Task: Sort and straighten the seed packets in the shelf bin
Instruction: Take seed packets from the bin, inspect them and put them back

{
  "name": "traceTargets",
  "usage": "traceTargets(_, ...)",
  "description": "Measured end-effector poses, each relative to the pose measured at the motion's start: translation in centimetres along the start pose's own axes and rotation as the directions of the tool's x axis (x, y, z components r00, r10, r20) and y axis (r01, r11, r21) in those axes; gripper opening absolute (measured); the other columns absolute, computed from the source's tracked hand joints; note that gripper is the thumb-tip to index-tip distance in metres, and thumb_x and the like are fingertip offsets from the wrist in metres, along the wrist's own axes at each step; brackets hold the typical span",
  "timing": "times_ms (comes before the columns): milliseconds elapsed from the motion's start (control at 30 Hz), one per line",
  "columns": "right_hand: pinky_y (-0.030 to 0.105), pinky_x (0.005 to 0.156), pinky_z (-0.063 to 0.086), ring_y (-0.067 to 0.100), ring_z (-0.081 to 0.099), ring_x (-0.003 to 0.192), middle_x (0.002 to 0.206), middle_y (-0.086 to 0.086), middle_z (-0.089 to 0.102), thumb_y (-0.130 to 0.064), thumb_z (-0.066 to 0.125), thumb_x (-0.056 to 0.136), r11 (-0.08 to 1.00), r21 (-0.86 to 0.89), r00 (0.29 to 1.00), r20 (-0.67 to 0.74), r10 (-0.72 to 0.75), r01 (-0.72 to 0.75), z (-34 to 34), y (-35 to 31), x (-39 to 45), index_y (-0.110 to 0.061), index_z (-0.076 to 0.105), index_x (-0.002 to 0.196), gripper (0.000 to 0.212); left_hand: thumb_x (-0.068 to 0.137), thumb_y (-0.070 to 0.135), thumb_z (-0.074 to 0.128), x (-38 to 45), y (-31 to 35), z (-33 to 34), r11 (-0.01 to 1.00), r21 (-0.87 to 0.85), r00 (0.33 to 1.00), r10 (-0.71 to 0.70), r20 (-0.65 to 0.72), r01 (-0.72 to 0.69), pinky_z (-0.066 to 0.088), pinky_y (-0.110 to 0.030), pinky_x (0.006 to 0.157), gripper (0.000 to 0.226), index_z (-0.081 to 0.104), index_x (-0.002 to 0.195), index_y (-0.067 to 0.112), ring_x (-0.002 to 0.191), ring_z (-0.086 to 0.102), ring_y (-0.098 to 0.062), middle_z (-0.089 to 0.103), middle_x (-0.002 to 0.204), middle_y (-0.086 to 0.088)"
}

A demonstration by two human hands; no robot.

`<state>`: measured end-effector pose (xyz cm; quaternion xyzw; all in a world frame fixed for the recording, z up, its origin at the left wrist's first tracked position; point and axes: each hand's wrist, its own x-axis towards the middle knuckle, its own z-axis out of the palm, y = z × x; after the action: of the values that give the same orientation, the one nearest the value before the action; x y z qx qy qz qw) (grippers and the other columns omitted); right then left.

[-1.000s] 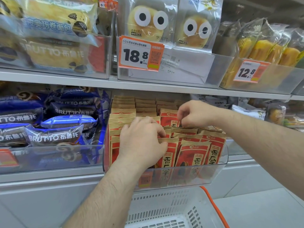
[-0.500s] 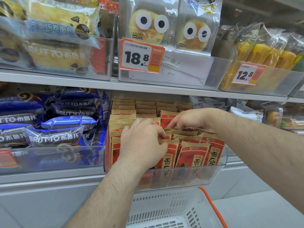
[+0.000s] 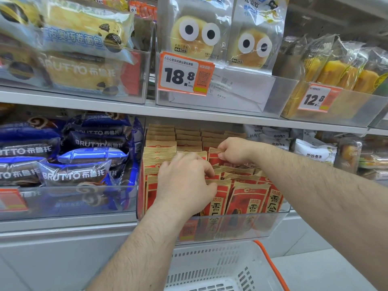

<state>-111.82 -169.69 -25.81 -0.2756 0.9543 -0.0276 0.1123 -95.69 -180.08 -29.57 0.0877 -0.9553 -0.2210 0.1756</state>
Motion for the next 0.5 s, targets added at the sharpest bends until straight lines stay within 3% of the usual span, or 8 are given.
traceTargets(100, 0.027, 0.06, 0.042, 0.012, 0.057, 0.073, 0.084, 0.001, 0.066, -0.024, 0.05, 0.102, 0.999, -0.032, 0.999, -0.049, -0.024, 0.022, -0.3, 0.2, -0.1, -0.014, 0.068, 0.091, 0.023, 0.09, 0.052, 0.064, 0.0, 0.0, -0.1, 1.0, -0.004, 1.0, 0.007, -0.002, -0.007, 0.033, -0.043, 0.108, 0.024, 0.067, 0.111, 0.041, 0.128, 0.04, -0.009, 0.055, 0.13, 0.02)
traceTargets(267, 0.025, 0.056, 0.038, 0.009, 0.055, 0.068, 0.072, -0.01, 0.057, -0.027, 0.051, 0.101, 0.992, -0.084, 0.962, -0.246, -0.117, 0.099, -0.9, 0.9, -1.8, -0.027, 0.057, 0.074, 0.027, 0.089, 0.052, 0.064, 0.1, 0.1, -0.1, 1.0, -0.015, 1.0, 0.005, -0.009, -0.005, 0.034, -0.043, 0.108, 0.023, 0.068, 0.109, 0.041, 0.128, 0.041, -0.011, 0.056, 0.13, 0.019)
traceTargets(400, 0.03, 0.061, 0.041, 0.017, 0.056, 0.07, 0.07, -0.009, 0.057, -0.028, 0.049, 0.101, 0.99, -0.121, 0.865, -0.487, -0.125, 0.075, -1.5, 1.4, -4.3, -0.027, 0.055, 0.074, 0.028, 0.089, 0.052, 0.064, 0.0, 0.2, -0.1, 1.0, -0.017, 1.0, 0.006, -0.013, -0.006, 0.035, -0.043, 0.106, 0.023, 0.068, 0.108, 0.04, 0.129, 0.04, -0.013, 0.056, 0.131, 0.016)
traceTargets(500, 0.031, 0.064, 0.041, 0.017, 0.055, 0.071, 0.071, -0.009, 0.058, -0.027, 0.049, 0.101, 0.997, 0.008, 0.753, -0.656, -0.057, 0.082, -1.6, 1.8, -6.3, -0.026, 0.055, 0.075, 0.026, 0.089, 0.051, 0.065, -0.2, 0.2, -0.3, 0.999, -0.042, 1.0, 0.011, -0.012, -0.012, 0.035, -0.042, 0.105, 0.022, 0.069, 0.107, 0.04, 0.128, 0.04, -0.013, 0.055, 0.131, 0.015)
